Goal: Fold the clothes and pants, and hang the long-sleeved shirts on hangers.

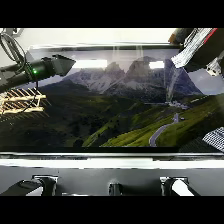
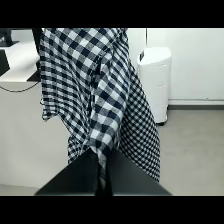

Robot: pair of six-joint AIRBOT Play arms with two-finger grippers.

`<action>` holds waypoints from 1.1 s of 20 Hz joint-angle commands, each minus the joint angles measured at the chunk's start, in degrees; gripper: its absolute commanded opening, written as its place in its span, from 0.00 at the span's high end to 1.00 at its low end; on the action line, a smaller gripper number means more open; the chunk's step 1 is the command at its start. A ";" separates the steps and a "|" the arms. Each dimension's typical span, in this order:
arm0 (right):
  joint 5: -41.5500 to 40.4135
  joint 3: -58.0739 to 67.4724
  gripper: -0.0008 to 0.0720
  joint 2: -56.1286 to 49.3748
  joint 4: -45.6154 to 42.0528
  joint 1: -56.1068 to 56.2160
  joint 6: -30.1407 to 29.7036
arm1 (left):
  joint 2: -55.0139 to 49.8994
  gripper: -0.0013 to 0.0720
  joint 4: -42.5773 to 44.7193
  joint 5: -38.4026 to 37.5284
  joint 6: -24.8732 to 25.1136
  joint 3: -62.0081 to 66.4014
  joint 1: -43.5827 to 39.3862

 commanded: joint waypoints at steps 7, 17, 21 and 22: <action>-4.57 0.09 0.96 -2.82 12.00 -11.15 0.94 | -0.04 0.23 0.00 0.02 -3.02 0.00 -0.02; 3.08 0.09 0.05 6.32 13.44 -11.08 -3.89 | 0.98 0.39 0.00 0.02 -4.50 0.07 -0.26; -6.38 0.09 0.07 14.64 30.23 -11.02 -3.19 | 2.14 0.39 0.04 0.02 -4.48 0.07 0.48; -9.18 0.09 0.09 15.02 39.63 -11.02 -5.42 | 2.19 0.39 0.07 0.04 -4.48 0.04 0.55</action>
